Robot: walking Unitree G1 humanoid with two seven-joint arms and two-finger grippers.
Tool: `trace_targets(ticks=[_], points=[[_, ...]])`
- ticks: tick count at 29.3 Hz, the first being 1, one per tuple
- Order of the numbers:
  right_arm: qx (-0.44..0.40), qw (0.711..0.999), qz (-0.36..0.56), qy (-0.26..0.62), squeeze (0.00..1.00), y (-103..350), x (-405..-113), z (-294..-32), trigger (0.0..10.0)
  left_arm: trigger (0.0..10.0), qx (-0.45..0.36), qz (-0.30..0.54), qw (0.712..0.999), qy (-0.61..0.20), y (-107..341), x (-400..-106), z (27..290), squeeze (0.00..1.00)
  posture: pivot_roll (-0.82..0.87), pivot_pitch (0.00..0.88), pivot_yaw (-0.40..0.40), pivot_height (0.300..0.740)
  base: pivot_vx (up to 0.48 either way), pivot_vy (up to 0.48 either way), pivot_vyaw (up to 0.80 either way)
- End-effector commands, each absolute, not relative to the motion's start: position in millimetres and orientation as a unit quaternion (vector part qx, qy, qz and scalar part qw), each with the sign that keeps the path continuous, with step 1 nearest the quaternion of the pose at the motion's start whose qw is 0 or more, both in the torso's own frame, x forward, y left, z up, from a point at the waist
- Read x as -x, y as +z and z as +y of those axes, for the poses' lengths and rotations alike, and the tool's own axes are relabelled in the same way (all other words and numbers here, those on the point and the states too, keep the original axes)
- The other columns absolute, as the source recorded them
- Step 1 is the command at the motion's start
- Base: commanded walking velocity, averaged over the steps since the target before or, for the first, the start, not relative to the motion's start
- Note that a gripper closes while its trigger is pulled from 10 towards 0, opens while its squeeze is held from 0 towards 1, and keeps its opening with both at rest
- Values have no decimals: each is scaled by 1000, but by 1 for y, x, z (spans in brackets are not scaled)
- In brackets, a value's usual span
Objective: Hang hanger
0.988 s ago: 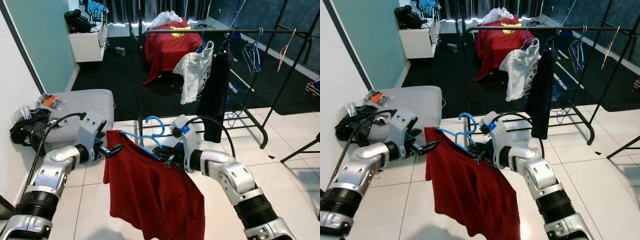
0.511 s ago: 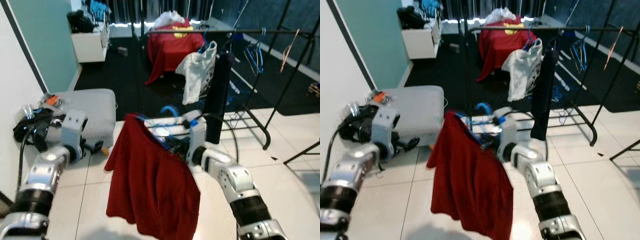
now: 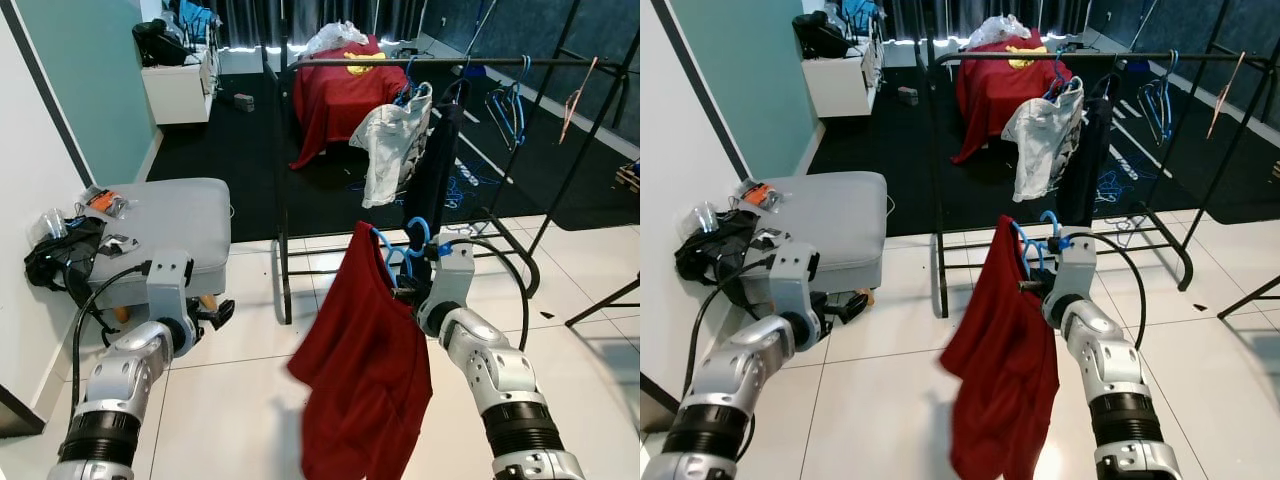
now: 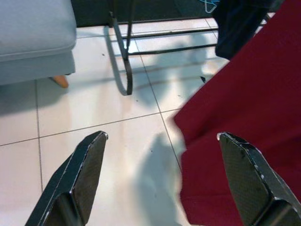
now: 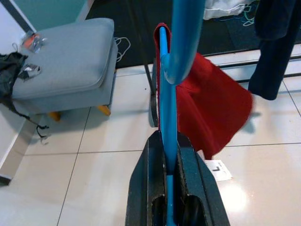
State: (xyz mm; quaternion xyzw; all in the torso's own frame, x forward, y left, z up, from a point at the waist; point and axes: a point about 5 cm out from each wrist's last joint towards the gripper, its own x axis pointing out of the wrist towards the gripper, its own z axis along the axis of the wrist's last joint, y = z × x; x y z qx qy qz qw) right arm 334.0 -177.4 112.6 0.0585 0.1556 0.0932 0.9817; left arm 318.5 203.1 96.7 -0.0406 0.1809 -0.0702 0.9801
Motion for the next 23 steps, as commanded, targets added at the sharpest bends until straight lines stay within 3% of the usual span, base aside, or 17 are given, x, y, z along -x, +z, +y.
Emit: trace_targets(ticks=[1, 7, 14, 19, 23], points=[[-56, 981, 151, 105, 0, 114, -332, -173, 10000, 10000, 34, 168, 983, -59, 95, -316, 198, 0, -49, 3, 20, 740, 0, 0, 0], [-70, 981, 141, 111, 0, 109, -329, -162, 10000, 10000, -5, 137, 990, -16, 96, -314, 189, 0, -51, 3, 18, 740, 0, 0, 0], [-69, 981, 117, 137, 0, 116, -333, -158, 10000, 10000, -9, 137, 986, -94, 108, -315, 171, 0, -42, 0, 8, 740, 0, 0, 0], [-44, 974, 82, 205, 0, 126, -334, -148, 10000, 10000, -17, 131, 988, -79, 108, -317, 181, 0, -47, 0, 17, 740, 0, 0, 0], [-30, 952, 56, 299, 0, 136, -326, -142, 10000, 10000, -41, 123, 990, -51, 110, -320, 197, 0, -50, 0, 17, 740, 0, 0, 0]])
